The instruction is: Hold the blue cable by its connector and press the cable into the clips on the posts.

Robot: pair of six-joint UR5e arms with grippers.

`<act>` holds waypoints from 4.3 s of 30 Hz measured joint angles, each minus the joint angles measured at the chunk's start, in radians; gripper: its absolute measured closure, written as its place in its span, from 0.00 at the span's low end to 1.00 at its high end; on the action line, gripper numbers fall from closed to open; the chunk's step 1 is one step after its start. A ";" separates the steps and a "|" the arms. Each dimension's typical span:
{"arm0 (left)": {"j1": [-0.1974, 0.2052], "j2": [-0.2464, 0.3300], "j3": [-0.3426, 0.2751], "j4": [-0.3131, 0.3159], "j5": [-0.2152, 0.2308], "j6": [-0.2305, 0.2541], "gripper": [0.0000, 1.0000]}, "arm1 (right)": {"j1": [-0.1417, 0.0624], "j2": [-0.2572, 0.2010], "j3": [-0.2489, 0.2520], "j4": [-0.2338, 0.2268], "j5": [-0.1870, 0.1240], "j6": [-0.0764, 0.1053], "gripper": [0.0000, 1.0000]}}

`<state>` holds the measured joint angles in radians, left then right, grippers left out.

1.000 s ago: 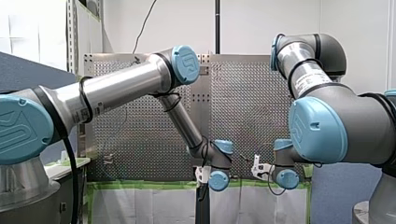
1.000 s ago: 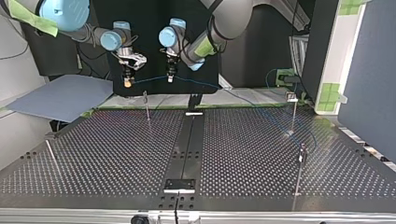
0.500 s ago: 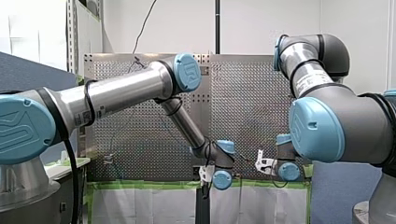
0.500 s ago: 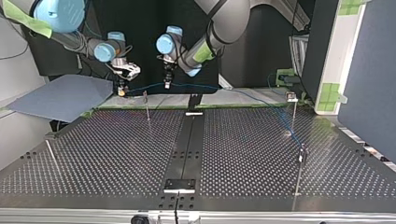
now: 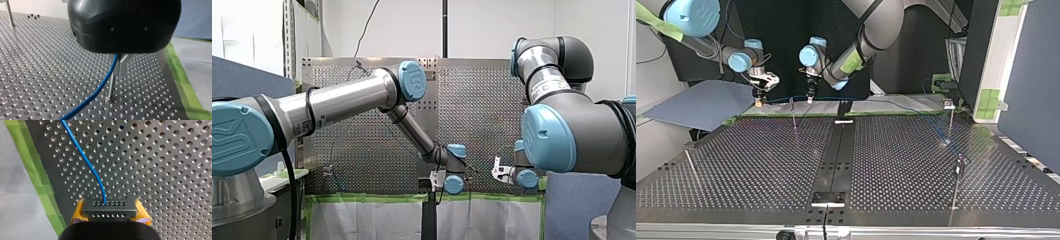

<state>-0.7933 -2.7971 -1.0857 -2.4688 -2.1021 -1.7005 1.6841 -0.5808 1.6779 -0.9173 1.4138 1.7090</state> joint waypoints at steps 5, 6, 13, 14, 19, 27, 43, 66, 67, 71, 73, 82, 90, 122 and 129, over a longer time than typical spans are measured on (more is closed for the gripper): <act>0.003 0.000 0.016 -0.015 0.006 -0.001 1.00 | -0.014 0.000 -0.020 0.022 -0.003 0.000 1.00; 0.003 0.000 0.017 -0.017 0.007 -0.001 1.00 | -0.016 0.000 -0.022 0.025 -0.005 0.000 1.00; 0.005 0.000 0.018 -0.023 0.012 -0.001 1.00 | -0.027 0.000 -0.034 0.028 -0.012 0.004 1.00; 0.007 0.000 0.018 -0.024 0.015 -0.001 1.00 | -0.027 0.000 -0.035 0.028 -0.013 0.004 1.00; 0.012 0.000 0.018 -0.034 0.026 -0.001 1.00 | -0.029 0.000 -0.046 0.030 -0.017 0.007 1.00; -0.009 0.001 0.018 -0.078 0.035 0.027 1.00 | -0.030 0.000 -0.048 0.058 -0.018 -0.007 1.00; -0.038 0.002 0.027 -0.103 0.034 0.071 1.00 | -0.048 -0.002 -0.047 0.107 -0.057 -0.043 1.00; -0.010 0.000 0.071 -0.123 0.049 0.067 1.00 | -0.081 -0.030 -0.047 0.065 -0.108 0.016 1.00; -0.007 -0.001 0.072 -0.123 0.048 0.067 1.00 | -0.079 -0.030 -0.047 0.063 -0.108 0.017 1.00; 0.004 -0.021 0.081 -0.125 0.051 0.067 1.00 | -0.073 -0.030 -0.047 0.053 -0.109 0.024 1.00; 0.010 -0.028 0.085 -0.124 0.051 0.066 1.00 | -0.072 -0.030 -0.047 0.048 -0.109 0.027 1.00; 0.055 -0.035 0.114 -0.131 0.083 0.055 1.00 | -0.064 -0.029 -0.049 0.025 -0.115 0.043 1.00; 0.074 -0.035 0.129 -0.140 0.110 0.046 1.00 | -0.058 -0.028 -0.058 -0.005 -0.121 0.061 1.00; 0.098 -0.036 0.186 -0.185 0.215 -0.063 1.00 | -0.023 0.029 -0.134 0.006 -0.110 0.055 1.00; 0.108 -0.063 0.209 -0.215 0.204 -0.056 1.00 | -0.023 0.028 -0.136 0.012 -0.102 0.056 1.00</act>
<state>-0.6856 -2.8605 -0.8763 -2.6835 -1.8985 -1.7565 1.6614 -0.5523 1.5415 -0.9057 1.3118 1.7645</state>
